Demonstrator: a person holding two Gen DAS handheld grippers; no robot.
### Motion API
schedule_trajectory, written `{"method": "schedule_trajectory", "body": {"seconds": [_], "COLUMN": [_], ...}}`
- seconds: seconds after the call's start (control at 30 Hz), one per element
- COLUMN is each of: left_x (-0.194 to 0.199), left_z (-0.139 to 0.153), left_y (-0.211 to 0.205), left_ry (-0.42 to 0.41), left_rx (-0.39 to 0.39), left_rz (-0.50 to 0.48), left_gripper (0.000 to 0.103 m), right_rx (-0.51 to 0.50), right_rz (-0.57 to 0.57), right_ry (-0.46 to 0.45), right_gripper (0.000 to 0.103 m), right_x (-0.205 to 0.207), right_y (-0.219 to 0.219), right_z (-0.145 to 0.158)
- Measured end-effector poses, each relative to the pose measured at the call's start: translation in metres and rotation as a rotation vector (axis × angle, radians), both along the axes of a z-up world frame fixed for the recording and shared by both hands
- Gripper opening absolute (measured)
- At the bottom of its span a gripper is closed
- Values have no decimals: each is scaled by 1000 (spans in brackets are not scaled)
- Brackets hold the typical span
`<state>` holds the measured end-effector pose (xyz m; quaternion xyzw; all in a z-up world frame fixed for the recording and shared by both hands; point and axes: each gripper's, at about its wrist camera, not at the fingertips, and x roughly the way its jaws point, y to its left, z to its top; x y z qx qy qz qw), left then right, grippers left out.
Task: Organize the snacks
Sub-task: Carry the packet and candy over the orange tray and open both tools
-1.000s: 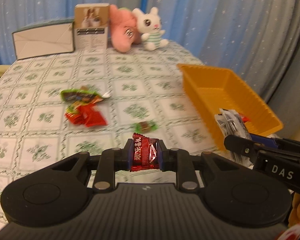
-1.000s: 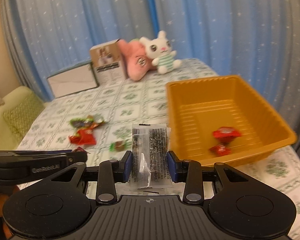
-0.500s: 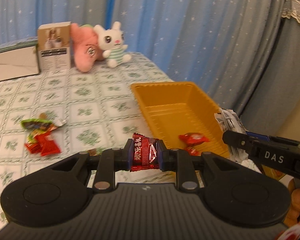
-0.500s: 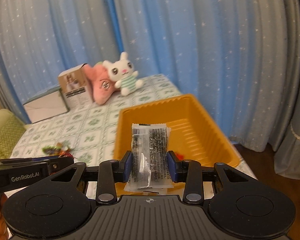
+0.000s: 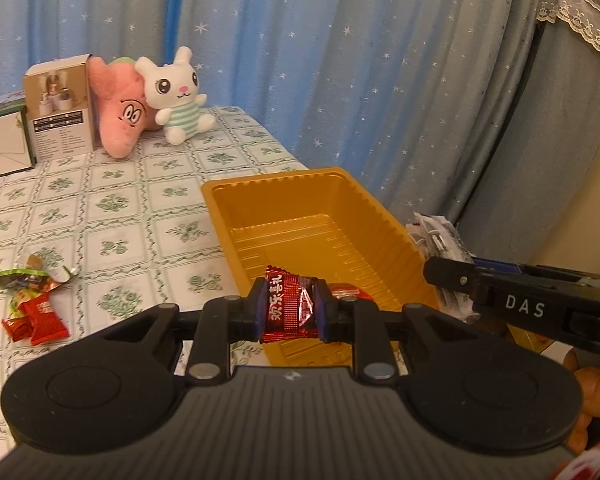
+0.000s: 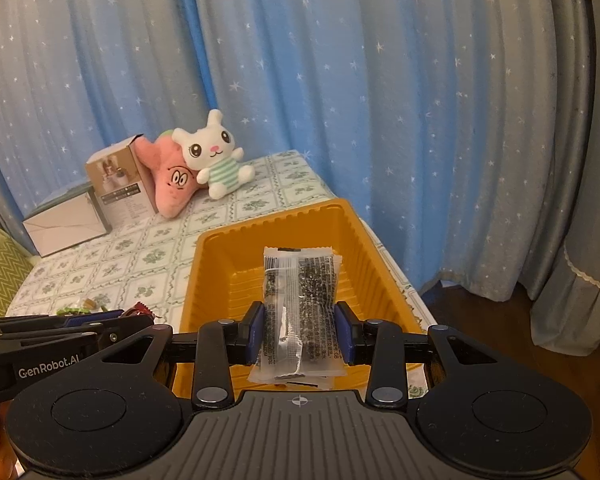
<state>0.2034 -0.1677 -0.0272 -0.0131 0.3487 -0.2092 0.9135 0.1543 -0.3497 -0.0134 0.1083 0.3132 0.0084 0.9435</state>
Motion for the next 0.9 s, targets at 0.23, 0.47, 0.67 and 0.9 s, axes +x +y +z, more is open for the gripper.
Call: {"method": "schedule_trajectory", "body": {"seconds": [0.23, 0.47, 0.67, 0.9], "left_x": [11, 23, 32, 39], "left_z": [-2, -11, -23, -32], "left_y": [-15, -27, -35, -38], "left_ry": [8, 30, 52, 65], "left_rx": [7, 8, 13, 13], "left_rz": [-23, -36, -39, -27], "left_gripper": [21, 21, 21, 28], "right_rx": [-3, 1, 13, 23], "right_rz": [6, 6, 4, -2], "right_ry": [23, 58, 68, 74], "right_gripper": [38, 38, 38, 38], "right_x": [15, 32, 38, 43], "right_y": [-13, -24, -30, -35], "right_z": [-2, -10, -15, -17]}}
